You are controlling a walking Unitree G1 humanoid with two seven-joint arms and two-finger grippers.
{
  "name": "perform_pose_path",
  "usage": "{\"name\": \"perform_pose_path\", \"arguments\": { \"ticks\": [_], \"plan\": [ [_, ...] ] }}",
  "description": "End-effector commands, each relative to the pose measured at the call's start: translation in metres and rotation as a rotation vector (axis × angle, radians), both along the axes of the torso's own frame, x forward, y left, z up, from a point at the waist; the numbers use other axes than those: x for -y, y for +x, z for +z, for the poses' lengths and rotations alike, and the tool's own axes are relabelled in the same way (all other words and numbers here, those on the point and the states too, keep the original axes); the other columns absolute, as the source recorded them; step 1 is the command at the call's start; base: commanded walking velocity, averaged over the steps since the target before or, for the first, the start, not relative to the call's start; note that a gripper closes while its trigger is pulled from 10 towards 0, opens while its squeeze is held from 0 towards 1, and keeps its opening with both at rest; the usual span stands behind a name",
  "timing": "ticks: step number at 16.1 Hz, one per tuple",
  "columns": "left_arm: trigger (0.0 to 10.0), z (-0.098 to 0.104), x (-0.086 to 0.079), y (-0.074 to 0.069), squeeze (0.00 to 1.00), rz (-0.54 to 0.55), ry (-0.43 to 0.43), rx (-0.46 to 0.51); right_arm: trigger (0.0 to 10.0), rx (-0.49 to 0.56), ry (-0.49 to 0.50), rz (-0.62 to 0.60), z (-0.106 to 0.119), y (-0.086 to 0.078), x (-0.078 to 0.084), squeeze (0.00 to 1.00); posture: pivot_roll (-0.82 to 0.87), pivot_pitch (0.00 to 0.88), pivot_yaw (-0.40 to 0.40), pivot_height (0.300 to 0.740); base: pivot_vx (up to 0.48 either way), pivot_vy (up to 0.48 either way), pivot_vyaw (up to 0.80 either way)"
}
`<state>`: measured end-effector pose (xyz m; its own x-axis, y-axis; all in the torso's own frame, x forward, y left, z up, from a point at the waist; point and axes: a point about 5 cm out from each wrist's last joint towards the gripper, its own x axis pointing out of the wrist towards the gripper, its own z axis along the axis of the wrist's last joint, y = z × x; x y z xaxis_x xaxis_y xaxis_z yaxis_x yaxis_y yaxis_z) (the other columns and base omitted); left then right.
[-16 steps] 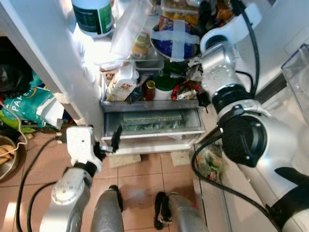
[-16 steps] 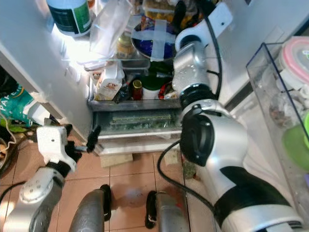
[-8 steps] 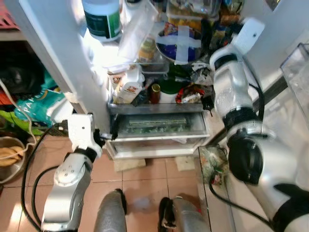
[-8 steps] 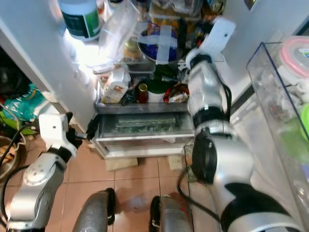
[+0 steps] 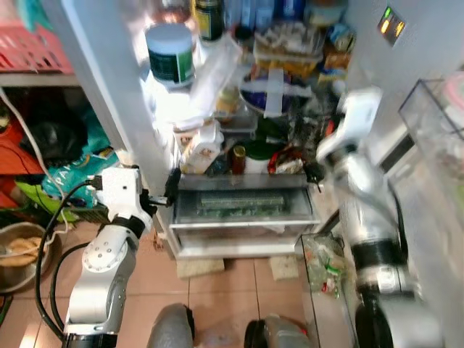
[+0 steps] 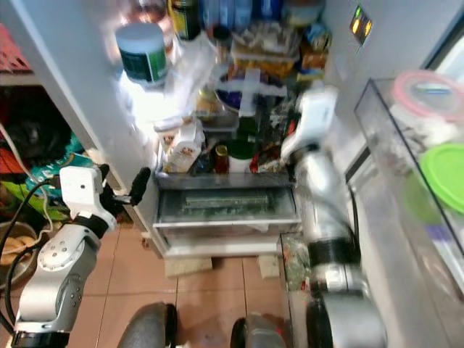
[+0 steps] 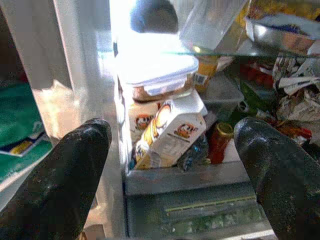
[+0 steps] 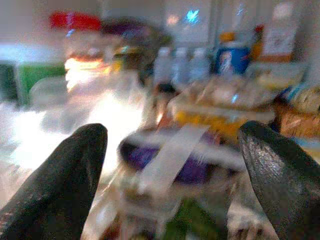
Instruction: Restocking fridge
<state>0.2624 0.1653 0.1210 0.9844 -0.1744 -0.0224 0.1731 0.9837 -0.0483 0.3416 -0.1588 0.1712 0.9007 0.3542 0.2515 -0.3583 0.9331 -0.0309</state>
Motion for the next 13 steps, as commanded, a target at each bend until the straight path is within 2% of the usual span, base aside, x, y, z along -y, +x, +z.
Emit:
{"name": "perform_pose_path", "arguments": {
  "ticks": [1,3,6,9,13],
  "plan": [
    [10.0,-0.003,0.0,0.001,0.0,0.005,0.012,-0.003,10.0,-0.001,-0.066,0.026,-0.002,-0.01,0.0,0.0,0.1,0.006,-0.01,0.74,0.0,0.0,0.0],
    [10.0,-0.004,0.004,0.002,0.0,-0.006,0.008,-0.001,10.0,-0.064,-0.079,-0.005,-0.02,-0.022,0.001,0.0,0.09,0.0,-0.009,0.74,0.0,0.0,0.0],
    [10.0,-0.006,0.008,0.002,0.0,-0.013,0.01,-0.005,10.0,-0.154,-0.051,0.013,-0.04,-0.039,-0.011,0.0,0.09,0.0,-0.013,0.74,0.0,0.0,0.0],
    [10.0,-0.008,0.009,0.003,0.0,-0.009,0.008,-0.006,10.0,-0.18,-0.04,0.046,-0.044,-0.047,-0.022,0.0,0.09,0.001,-0.021,0.74,0.0,0.0,0.0],
    [10.0,-0.009,0.012,0.003,0.0,-0.01,-0.005,-0.002,10.0,-0.202,-0.031,0.035,-0.042,-0.044,-0.02,0.0,0.08,0.0,-0.023,0.74,0.0,0.0,0.0]
  ]
}}
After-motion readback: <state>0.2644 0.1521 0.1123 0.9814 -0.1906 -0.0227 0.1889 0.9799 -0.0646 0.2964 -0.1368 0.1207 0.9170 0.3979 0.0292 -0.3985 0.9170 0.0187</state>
